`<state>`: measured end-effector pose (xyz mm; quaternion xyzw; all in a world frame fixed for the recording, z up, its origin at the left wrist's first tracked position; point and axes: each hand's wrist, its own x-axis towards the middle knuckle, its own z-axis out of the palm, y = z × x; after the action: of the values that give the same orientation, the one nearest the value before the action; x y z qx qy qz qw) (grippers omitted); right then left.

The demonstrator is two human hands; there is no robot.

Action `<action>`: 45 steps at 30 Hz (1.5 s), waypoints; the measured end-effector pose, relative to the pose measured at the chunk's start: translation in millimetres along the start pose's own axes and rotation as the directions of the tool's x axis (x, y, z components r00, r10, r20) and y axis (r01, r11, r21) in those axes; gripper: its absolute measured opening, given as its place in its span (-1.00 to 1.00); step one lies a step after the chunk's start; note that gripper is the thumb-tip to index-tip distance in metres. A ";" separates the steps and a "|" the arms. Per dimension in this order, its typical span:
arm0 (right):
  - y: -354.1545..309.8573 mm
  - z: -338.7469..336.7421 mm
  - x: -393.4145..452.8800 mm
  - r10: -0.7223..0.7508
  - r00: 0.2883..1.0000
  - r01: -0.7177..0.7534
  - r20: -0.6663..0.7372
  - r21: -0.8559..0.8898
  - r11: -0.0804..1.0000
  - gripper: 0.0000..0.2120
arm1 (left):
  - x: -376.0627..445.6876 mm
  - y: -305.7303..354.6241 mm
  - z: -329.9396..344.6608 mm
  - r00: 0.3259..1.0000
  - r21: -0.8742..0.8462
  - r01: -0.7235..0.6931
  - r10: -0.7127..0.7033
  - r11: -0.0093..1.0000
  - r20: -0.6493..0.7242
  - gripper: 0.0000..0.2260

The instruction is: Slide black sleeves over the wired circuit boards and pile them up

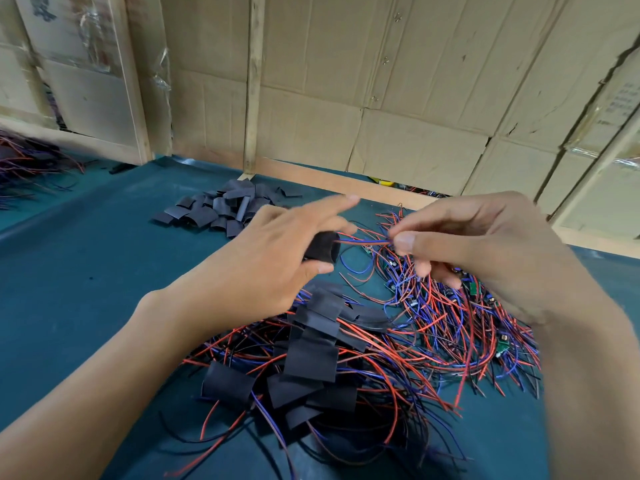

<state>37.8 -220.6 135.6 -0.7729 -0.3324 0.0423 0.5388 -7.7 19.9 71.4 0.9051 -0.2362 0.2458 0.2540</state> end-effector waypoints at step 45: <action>15.9 52.6 18.2 0.294 0.941 -0.339 0.169 0.466 0.817 -0.95 | -2.9 -23.5 23.0 0.998 -0.288 0.055 -0.063 0.956 -0.017 -0.38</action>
<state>37.1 -171.3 105.3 -0.6530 -0.2016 0.2483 0.6865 10.5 25.4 44.4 0.8620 -0.2390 0.2130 0.3929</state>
